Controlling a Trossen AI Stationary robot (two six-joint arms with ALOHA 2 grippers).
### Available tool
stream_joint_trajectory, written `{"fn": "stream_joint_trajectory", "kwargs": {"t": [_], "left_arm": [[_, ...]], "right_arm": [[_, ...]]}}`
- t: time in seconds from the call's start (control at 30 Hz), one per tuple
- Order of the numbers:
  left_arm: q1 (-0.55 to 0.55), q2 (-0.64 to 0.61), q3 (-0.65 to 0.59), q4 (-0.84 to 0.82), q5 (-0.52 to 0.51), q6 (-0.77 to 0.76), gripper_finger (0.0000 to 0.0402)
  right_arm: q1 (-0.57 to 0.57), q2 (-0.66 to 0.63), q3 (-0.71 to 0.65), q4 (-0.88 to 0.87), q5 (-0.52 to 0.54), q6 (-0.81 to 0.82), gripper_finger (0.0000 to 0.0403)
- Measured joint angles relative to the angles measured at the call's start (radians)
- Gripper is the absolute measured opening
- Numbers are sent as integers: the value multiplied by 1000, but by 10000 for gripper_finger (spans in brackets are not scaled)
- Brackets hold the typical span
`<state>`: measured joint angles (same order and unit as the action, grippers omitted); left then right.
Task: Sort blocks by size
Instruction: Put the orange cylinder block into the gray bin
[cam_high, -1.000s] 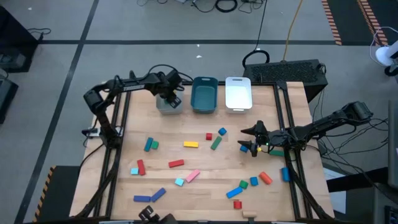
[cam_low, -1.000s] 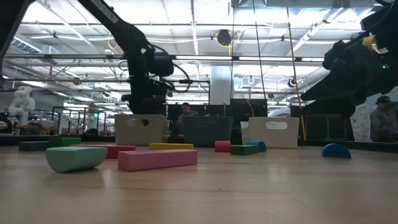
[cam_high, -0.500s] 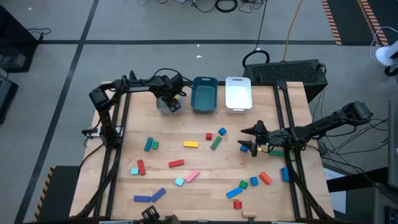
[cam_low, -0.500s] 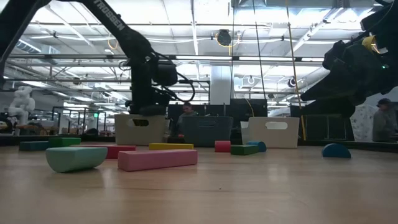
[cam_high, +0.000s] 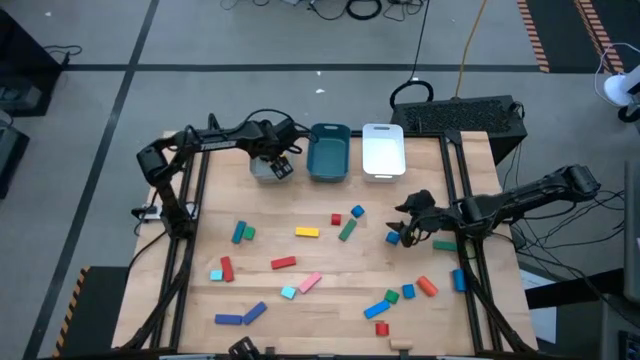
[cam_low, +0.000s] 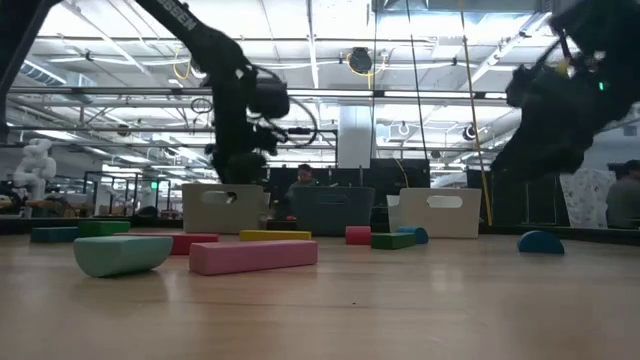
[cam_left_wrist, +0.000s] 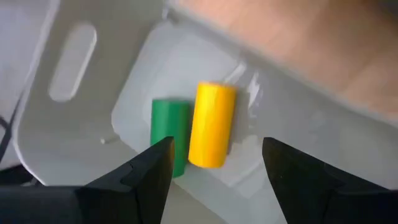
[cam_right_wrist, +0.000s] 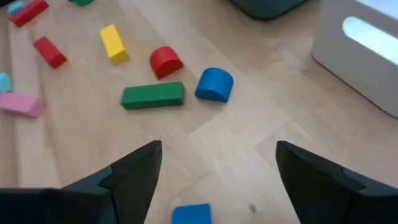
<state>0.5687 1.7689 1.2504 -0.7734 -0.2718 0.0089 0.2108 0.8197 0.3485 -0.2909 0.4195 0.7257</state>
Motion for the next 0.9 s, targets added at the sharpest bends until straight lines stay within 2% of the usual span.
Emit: {"fn": "stream_joint_trajectory", "kwargs": {"t": [0.17, 0.27, 0.4, 0.57, 0.9], "left_arm": [[-49, -90, 8, -3, -3, -1, 246], [-97, -151, 1, 10, -3, -1, 246], [-176, -216, -35, 100, -3, -3, 247], [-285, -253, -86, 274, 34, 1, 247], [-462, -201, -96, 438, 94, 47, 247]], "right_arm": [[0, 9, 119, -218, -105, 93, 299], [6, 28, 134, -323, -202, 175, 299], [54, 72, 134, -420, -280, 298, 299], [148, 126, 133, -410, -353, 394, 299], [296, 202, 133, -380, -401, 568, 299]]}}
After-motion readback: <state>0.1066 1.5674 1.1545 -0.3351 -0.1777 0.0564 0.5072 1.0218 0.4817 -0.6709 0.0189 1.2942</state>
